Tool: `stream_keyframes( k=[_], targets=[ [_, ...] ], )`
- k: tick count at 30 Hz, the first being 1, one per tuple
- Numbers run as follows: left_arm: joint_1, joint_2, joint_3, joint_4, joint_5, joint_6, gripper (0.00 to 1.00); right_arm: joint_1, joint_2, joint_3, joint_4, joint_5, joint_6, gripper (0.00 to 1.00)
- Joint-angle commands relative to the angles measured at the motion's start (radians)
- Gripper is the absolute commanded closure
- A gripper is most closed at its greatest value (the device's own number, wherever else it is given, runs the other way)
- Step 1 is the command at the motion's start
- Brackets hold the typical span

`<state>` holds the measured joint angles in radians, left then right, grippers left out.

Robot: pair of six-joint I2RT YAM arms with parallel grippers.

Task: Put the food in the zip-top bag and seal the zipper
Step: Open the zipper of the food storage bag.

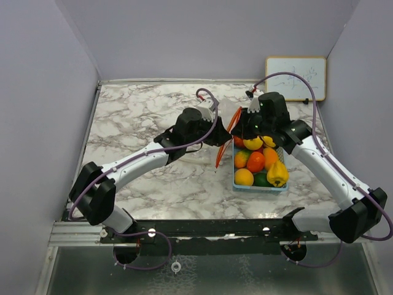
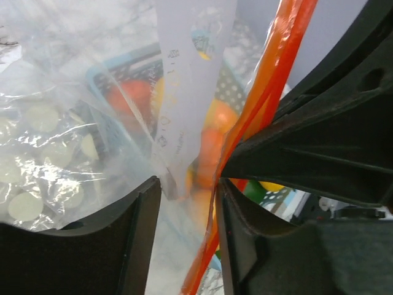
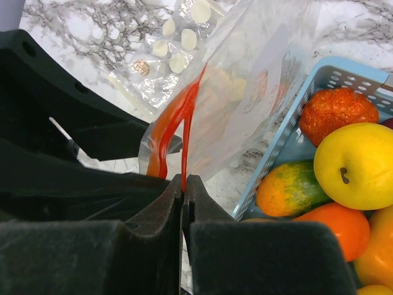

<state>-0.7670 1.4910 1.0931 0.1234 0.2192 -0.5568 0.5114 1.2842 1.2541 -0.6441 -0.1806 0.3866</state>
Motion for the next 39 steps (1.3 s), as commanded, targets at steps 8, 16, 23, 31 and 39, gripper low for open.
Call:
stream_keyframes(
  k=[8, 16, 23, 31, 39],
  targets=[
    [-0.022, 0.028, 0.013, -0.121, -0.244, 0.086, 0.95, 0.007, -0.022, 0.043, -0.012, -0.013, -0.008, 0.98],
    [-0.023, -0.041, 0.137, -0.425, -0.641, 0.170, 1.00, 0.007, -0.021, 0.053, -0.092, 0.139, -0.044, 0.98],
    [0.004, -0.142, 0.296, -0.688, -0.972, 0.251, 1.00, 0.007, 0.009, 0.029, -0.126, 0.359, -0.074, 0.98],
    [0.009, -0.219, 0.339, -0.791, -0.936, 0.259, 1.00, 0.007, 0.085, -0.006, 0.046, 0.172, -0.089, 0.98],
    [0.009, -0.213, 0.144, -0.622, -0.628, 0.086, 1.00, 0.011, 0.142, -0.053, 0.264, -0.100, 0.033, 0.80]
  ],
)
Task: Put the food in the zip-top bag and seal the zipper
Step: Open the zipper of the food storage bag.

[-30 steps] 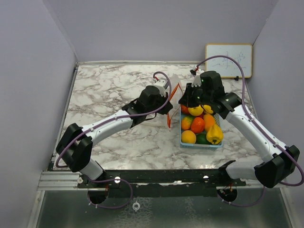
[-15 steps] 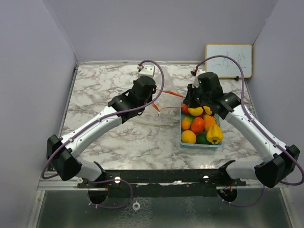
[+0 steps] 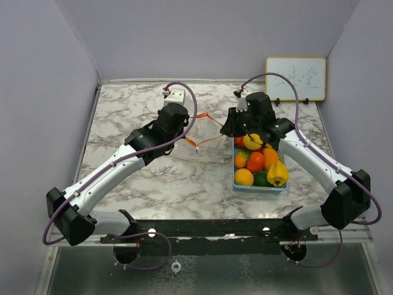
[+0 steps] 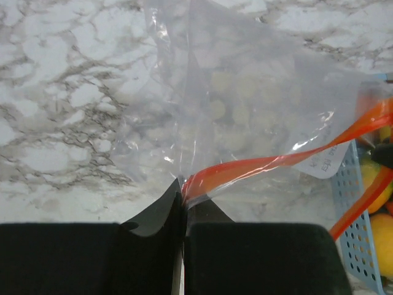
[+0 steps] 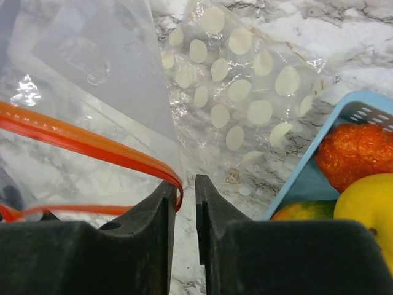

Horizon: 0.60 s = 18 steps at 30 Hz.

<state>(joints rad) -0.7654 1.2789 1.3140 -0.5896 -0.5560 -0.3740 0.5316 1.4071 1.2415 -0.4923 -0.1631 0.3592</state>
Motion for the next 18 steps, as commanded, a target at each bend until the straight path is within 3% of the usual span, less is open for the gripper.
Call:
stream_keyframes(
  k=[1, 11, 14, 18],
  targets=[
    [0.008, 0.008, -0.087, 0.118, 0.180, -0.117, 1.00, -0.009, 0.023, -0.047, 0.123, -0.113, 0.068, 0.79],
    [0.008, 0.067, -0.044, 0.190, 0.353, -0.217, 1.00, -0.006, 0.092, -0.053, 0.140, 0.026, 0.039, 0.64],
    [0.011, 0.048, -0.014, 0.133, 0.345, -0.234, 1.00, -0.005, 0.106, -0.062, 0.093, 0.165, 0.022, 0.64],
    [0.026, 0.031, 0.065, -0.063, 0.177, -0.204, 1.00, -0.005, 0.087, -0.109, 0.022, 0.461, 0.016, 0.61]
  ],
)
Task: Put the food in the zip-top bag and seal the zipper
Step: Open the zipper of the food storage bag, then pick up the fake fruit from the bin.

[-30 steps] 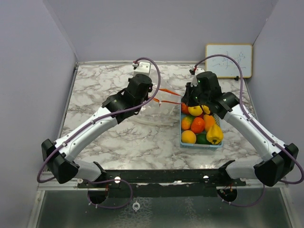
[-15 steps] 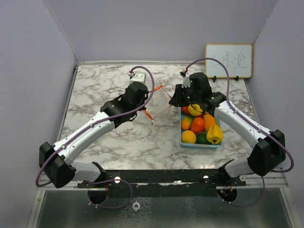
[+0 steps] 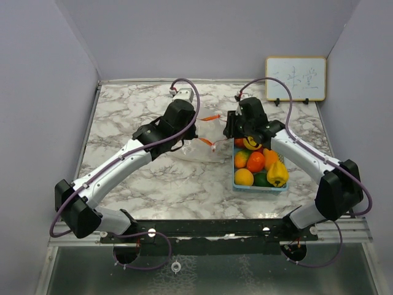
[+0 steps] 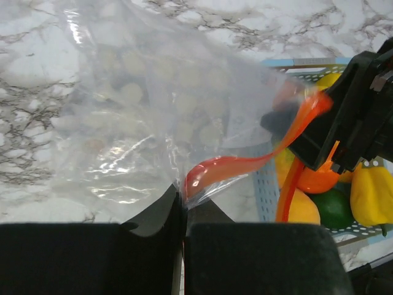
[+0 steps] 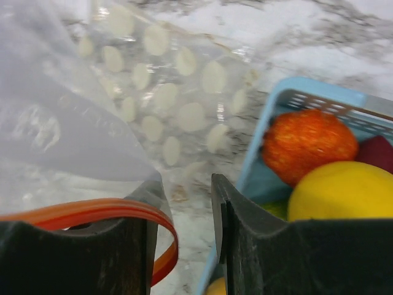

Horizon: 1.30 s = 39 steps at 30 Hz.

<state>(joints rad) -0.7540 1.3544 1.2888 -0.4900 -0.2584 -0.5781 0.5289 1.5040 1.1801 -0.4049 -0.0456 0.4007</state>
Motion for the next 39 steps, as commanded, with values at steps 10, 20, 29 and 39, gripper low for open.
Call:
stream_keyframes(
  k=[10, 20, 29, 39],
  targets=[
    [0.035, -0.038, 0.022, -0.203, -0.194, 0.023, 1.00, -0.004, -0.004, -0.070, -0.039, 0.077, -0.163, 0.44],
    [0.035, 0.075, -0.036, -0.030, -0.110, 0.001, 1.00, -0.004, -0.155, 0.046, -0.135, -0.113, -0.150, 0.00],
    [0.035, 0.097, 0.015, -0.017, -0.100, 0.028, 1.00, -0.052, -0.160, 0.121, -0.386, 0.267, -0.080, 0.00],
    [0.035, 0.101, -0.018, 0.046, -0.053, 0.019, 1.00, -0.120, 0.022, 0.108, -0.361, 0.296, -0.094, 0.00]
  ],
)
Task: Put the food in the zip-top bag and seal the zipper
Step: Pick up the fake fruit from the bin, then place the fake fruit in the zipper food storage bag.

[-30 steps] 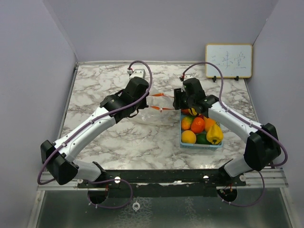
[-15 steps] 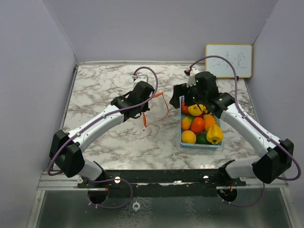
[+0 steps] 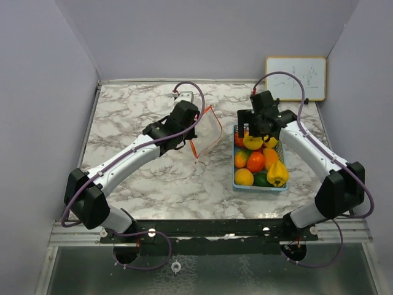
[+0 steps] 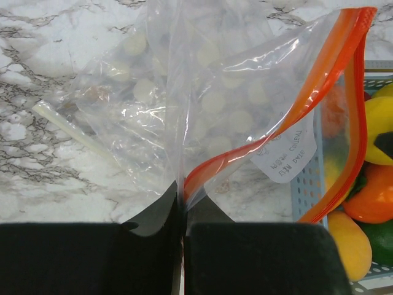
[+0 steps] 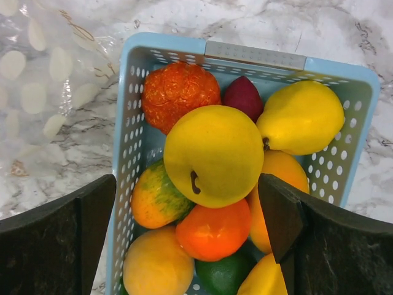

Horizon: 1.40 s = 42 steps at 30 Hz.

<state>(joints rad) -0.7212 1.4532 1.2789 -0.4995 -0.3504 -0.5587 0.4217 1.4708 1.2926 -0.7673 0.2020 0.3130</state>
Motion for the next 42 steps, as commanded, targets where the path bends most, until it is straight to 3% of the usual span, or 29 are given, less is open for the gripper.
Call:
stream_keyframes(
  k=[1, 11, 13, 17, 19, 24, 31, 35, 42],
  targets=[
    [0.001, 0.002, -0.012, 0.062, 0.044, -0.003, 1.00, -0.023, 0.070, -0.012, 0.019, 0.041, -0.013, 0.00],
    [0.003, -0.006, -0.039, 0.087, 0.049, -0.010, 1.00, -0.071, 0.168, -0.100, 0.090, 0.017, -0.036, 0.01],
    [0.002, -0.006, -0.044, 0.091, 0.049, -0.012, 1.00, -0.072, 0.168, -0.113, 0.109, -0.004, -0.042, 0.07],
    [0.002, 0.001, -0.036, 0.088, 0.058, -0.014, 1.00, -0.072, 0.136, -0.112, 0.117, -0.043, -0.053, 0.36],
    [0.003, 0.002, -0.032, 0.085, 0.059, -0.013, 1.00, -0.072, 0.097, -0.102, 0.107, -0.062, -0.064, 0.42],
    [0.002, 0.004, -0.027, 0.076, 0.063, -0.016, 1.00, -0.072, -0.025, -0.054, 0.052, -0.228, -0.119, 0.45],
    [0.002, 0.023, -0.014, 0.090, 0.100, -0.036, 1.00, -0.044, -0.145, -0.054, 0.227, -0.781, -0.049, 0.47],
    [0.002, 0.037, 0.001, 0.095, 0.131, -0.041, 1.00, 0.006, -0.092, -0.034, 0.342, -0.874, -0.003, 0.47],
    [0.002, 0.037, 0.018, 0.123, 0.198, -0.075, 1.00, 0.059, 0.032, -0.043, 0.459, -0.859, 0.076, 0.45]
  ],
)
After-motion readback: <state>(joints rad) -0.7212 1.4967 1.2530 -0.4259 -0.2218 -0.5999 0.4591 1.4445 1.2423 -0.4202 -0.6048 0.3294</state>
